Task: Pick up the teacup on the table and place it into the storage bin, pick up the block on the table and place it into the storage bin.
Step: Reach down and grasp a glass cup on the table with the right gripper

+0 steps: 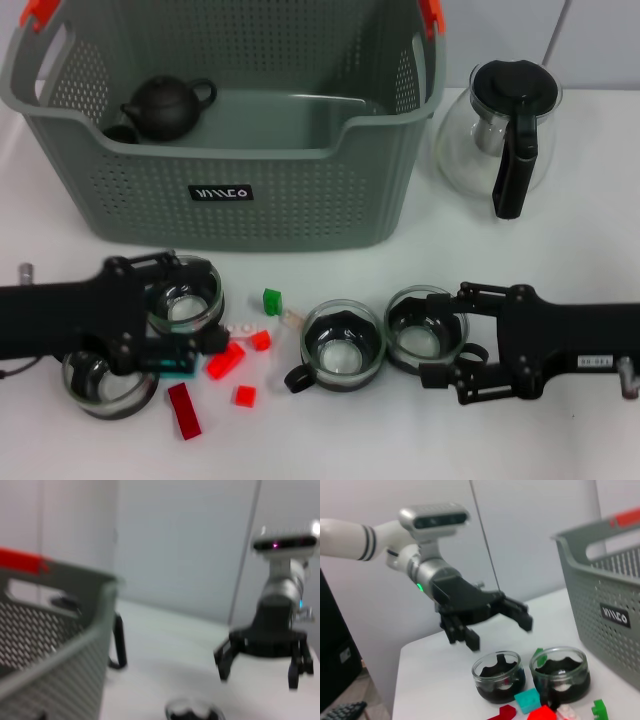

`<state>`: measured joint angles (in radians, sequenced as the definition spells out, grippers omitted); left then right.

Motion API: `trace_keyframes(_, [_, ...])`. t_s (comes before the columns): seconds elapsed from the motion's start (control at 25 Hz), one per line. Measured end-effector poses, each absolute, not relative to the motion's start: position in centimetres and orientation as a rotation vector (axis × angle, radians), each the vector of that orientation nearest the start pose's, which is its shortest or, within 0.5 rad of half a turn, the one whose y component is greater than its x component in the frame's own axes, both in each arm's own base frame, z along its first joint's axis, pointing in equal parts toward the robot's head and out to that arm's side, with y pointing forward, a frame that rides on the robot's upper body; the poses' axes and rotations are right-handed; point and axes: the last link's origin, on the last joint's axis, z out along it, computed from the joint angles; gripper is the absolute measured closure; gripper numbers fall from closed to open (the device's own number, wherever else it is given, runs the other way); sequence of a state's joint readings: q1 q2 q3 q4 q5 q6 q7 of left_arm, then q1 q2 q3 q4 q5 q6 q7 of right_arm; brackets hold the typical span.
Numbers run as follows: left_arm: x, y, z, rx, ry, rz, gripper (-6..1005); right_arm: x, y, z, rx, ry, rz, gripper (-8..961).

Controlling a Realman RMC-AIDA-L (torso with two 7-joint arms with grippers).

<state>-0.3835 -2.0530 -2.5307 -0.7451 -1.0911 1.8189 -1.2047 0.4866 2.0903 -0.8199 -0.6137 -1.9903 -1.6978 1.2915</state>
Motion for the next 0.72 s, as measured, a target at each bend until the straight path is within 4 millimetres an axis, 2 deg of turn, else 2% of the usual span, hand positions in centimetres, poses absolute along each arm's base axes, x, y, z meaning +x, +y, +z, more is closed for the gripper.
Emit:
trace_keyframes(0.16, [-29.6,26.6,5.0,-2.726,-0.466,-0.839,112,24.5,30.2,-1.7,-3.024,0.676,0.644,13])
trace_keyframes(0.28, [-30.2,26.0,5.9,-2.688,-0.485,-0.865,112,23.3,30.5,-1.0,-3.11,0.67,0.542,13])
trace_keyframes(0.48, [-30.7,25.6,6.2,-2.655,-0.504,-0.876,111,21.5,31.0,0.2,-3.243,0.635,0.327,12])
trace_keyframes(0.72, [-30.6,25.7,6.0,-2.647,-0.505,-0.875,111,19.7,31.7,-0.1,-3.299,0.586,-0.061,12])
